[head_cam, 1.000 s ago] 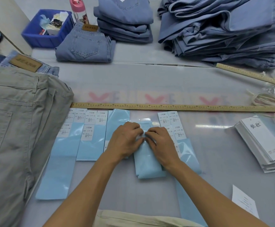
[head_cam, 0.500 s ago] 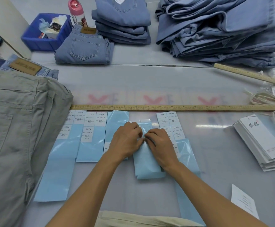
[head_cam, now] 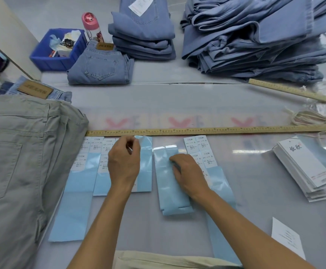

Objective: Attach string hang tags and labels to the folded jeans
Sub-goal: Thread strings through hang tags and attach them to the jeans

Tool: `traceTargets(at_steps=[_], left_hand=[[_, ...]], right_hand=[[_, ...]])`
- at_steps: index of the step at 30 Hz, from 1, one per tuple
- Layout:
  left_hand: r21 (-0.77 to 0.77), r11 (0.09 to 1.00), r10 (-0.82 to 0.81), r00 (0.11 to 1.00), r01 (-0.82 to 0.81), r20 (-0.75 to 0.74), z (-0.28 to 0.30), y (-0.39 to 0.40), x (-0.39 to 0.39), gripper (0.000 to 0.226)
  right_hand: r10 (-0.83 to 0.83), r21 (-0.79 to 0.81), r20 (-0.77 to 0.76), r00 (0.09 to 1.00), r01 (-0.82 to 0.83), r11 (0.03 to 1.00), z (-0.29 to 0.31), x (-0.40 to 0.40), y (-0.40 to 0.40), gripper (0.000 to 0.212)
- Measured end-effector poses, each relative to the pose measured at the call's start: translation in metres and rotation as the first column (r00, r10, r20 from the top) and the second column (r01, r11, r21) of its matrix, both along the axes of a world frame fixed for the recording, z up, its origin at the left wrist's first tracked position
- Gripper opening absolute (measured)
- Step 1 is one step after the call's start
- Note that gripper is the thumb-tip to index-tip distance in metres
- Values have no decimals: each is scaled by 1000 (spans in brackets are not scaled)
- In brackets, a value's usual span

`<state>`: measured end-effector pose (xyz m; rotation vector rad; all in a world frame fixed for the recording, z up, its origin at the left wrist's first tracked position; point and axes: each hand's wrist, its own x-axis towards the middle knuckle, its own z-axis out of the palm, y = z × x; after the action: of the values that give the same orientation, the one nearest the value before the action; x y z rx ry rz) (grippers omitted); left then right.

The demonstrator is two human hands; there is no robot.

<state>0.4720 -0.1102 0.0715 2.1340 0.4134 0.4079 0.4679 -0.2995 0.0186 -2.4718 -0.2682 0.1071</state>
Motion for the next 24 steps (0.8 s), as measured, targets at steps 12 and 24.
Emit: traceTargets(at_steps=[12, 24], left_hand=[[619, 777, -410, 838, 115, 359, 55, -80, -99, 12], [702, 619, -731, 586, 352, 350, 88, -181, -175, 8]], right_hand=[[-147, 657, -646, 749, 644, 391, 150, -67, -15, 20], [-441, 603, -631, 638, 761, 239, 187, -178, -117, 12]])
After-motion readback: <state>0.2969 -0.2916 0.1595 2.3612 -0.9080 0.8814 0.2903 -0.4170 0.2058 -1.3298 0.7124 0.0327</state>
